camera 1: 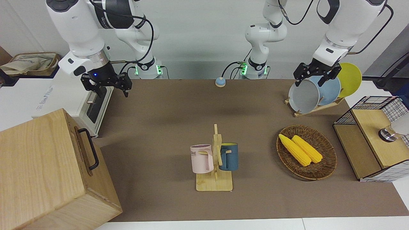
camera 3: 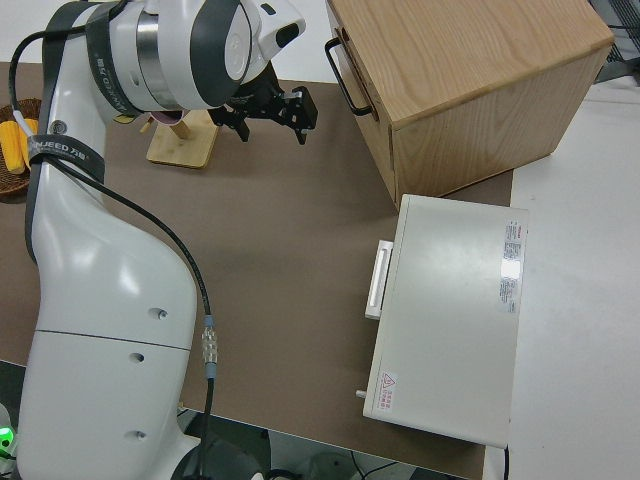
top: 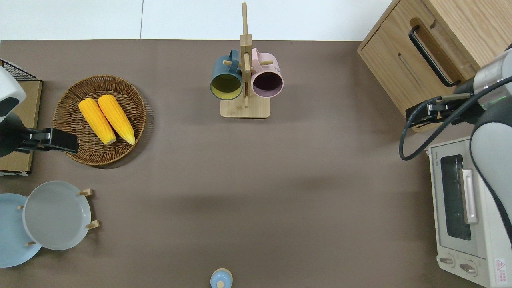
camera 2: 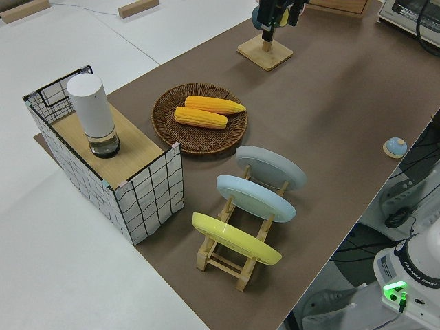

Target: Slide drawer open with right arm

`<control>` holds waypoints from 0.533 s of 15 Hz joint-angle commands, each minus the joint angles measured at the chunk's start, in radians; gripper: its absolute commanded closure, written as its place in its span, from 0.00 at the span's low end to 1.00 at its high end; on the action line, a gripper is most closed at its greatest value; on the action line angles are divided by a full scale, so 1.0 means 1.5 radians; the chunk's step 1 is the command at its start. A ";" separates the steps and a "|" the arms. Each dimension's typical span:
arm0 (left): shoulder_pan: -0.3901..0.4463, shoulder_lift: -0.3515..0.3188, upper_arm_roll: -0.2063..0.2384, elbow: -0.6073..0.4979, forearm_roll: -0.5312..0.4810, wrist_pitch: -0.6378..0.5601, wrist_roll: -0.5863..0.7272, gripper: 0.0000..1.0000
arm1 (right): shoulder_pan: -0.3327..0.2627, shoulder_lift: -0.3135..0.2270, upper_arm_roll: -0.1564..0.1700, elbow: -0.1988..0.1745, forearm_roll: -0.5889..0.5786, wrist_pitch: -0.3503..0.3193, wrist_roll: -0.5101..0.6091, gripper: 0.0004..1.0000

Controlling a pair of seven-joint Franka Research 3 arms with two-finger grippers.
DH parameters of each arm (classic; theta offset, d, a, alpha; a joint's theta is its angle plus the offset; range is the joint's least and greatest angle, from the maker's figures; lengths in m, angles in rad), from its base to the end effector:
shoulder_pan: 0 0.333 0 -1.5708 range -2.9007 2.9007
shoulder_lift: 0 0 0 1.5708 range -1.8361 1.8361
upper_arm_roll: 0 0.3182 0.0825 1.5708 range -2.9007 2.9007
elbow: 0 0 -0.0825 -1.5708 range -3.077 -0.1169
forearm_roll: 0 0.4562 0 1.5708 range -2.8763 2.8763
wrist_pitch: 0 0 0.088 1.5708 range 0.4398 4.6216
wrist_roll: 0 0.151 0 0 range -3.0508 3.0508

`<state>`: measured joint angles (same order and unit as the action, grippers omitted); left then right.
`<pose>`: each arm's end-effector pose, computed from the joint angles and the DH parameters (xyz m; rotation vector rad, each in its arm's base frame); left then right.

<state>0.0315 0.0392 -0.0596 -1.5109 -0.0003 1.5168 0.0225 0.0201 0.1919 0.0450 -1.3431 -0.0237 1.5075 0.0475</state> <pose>0.6320 -0.0172 0.5858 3.1376 -0.0794 -0.0522 0.6774 0.0378 0.5752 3.1246 0.0246 -0.0413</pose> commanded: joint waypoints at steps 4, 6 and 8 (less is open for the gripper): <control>0.003 0.008 -0.004 0.017 0.011 -0.013 0.006 0.01 | -0.002 -0.004 0.004 0.003 0.011 -0.007 0.012 0.02; 0.003 0.008 -0.004 0.017 0.011 -0.013 0.006 0.01 | 0.007 -0.004 0.004 0.003 0.011 -0.008 0.012 0.02; 0.003 0.008 -0.004 0.017 0.011 -0.013 0.006 0.01 | 0.008 -0.004 0.004 0.003 0.011 -0.009 0.013 0.02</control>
<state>0.0315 0.0392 -0.0596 -1.5109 -0.0003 1.5168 0.0225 0.0267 0.1919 0.0479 -1.3421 -0.0236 1.5059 0.0502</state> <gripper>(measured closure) 0.004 0.013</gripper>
